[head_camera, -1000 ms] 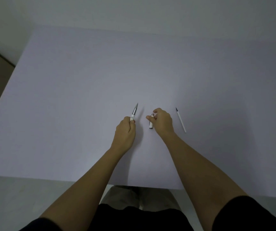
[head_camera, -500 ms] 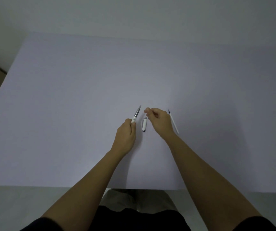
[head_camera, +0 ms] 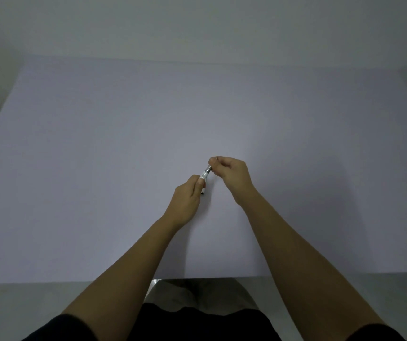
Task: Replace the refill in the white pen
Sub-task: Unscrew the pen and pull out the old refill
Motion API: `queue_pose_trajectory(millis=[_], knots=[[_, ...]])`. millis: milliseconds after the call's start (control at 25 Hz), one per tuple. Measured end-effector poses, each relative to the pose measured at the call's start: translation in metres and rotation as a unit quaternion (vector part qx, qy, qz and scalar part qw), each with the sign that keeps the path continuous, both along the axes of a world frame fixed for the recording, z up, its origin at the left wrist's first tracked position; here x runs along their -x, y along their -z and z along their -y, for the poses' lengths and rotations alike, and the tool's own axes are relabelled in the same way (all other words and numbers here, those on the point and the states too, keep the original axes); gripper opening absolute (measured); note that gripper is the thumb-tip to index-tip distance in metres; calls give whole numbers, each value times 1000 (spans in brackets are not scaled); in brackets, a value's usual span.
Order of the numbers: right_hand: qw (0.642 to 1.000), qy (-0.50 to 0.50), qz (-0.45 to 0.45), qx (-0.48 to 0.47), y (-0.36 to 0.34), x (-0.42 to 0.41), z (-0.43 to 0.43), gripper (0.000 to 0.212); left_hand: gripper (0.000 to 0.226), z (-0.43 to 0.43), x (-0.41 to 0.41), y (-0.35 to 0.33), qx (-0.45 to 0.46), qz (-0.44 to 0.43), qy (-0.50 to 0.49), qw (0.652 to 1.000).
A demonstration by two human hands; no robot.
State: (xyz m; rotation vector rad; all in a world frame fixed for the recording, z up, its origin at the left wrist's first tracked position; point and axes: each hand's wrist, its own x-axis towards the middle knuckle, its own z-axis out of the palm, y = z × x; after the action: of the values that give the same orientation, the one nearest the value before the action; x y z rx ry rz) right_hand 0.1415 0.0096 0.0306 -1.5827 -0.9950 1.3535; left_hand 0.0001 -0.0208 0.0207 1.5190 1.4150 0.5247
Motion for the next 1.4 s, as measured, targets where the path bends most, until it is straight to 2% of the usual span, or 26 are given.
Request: queue_pose_trajectory(millis=[80,120,280,440,560,640,800,840,920,1000,1120,1280,1400], knots=[[1000,-13,-11,2,1,-5,2,19,33,-2,3,-3,54,60,-3,997],[1000,-15,-25,2,1,-6,3,19,31,-2,3,-3,54,60,-1,997],[999,-15,-52,6,-5,-3,9,20,23,0,-4,-7,-11,-1,-5,1000],[999,9,-50,-14,-13,2,8,22,21,-1,-8,-9,-76,-20,-21,997],[997,-13,-64,-29,-18,0,8,21,26,-1,-7,-14,-104,-10,-25,994],[996,-25,-80,-33,-19,-3,9,22,32,-3,-5,-15,-78,9,-12,997],[990,-47,-127,-32,-19,-8,11,23,40,-3,-2,-19,72,157,-14,985],[988,-52,-145,-26,-20,-9,11,21,40,-3,-2,-19,82,159,-15,984],[985,-66,-158,-11,-22,-12,13,19,37,-2,-1,-19,33,85,-10,996],[989,-67,-131,-3,-22,-12,16,26,32,-1,-1,-21,-23,25,-10,999],[997,-42,-64,-13,-21,-11,16,32,30,2,-2,-21,-54,1,-1,999],[991,-38,-129,14,-20,-13,15,53,29,4,-4,-19,-73,-12,-12,997],[997,-16,-75,20,-17,-10,15,63,28,4,-4,-20,-80,-13,-7,997]])
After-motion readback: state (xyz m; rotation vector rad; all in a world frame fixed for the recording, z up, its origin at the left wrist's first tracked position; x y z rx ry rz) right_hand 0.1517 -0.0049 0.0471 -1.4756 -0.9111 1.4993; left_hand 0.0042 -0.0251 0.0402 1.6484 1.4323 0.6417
